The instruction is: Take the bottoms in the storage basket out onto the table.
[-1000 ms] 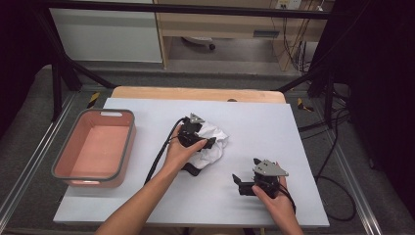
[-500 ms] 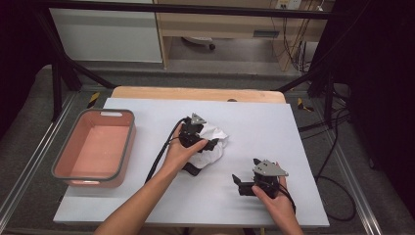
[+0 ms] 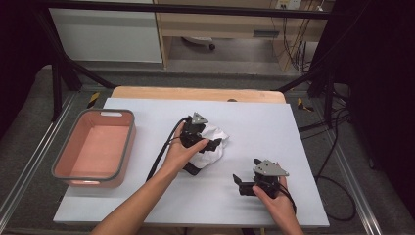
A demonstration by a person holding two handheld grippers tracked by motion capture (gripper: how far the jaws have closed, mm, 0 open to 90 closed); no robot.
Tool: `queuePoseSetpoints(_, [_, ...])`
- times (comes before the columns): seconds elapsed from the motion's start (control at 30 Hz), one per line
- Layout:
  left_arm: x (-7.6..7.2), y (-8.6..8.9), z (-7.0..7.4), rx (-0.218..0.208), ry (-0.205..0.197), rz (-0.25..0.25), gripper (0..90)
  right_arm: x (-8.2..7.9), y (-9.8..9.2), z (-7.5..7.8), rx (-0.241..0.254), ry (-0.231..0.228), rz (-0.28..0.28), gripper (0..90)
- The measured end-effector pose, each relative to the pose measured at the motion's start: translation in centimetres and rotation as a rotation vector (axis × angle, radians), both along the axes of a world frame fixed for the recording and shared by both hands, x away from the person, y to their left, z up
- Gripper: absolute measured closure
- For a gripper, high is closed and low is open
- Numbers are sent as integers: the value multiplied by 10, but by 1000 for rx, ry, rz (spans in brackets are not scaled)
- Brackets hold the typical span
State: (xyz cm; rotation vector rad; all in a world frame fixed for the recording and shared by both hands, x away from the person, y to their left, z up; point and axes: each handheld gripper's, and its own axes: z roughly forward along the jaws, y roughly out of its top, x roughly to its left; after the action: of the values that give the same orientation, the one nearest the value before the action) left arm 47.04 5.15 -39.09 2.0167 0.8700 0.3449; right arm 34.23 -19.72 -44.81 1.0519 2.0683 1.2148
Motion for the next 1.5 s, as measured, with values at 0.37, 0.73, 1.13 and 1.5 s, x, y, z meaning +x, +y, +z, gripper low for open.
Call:
queuePoseSetpoints(0.37, [-10,3,30,-28,-34,-40,76,-1,-4,2,-14,15,12,49])
queuePoseSetpoints(0.73, [-21,11,51,-34,-54,-60,77,-1,-7,3,-12,27,16,57])
queuePoseSetpoints(1.13, [-27,29,76,-38,-93,-46,82,0,-10,5,-10,36,10,62])
queuePoseSetpoints(1.5, [-29,53,96,-57,-110,-8,65,-1,-13,5,9,32,23,54])
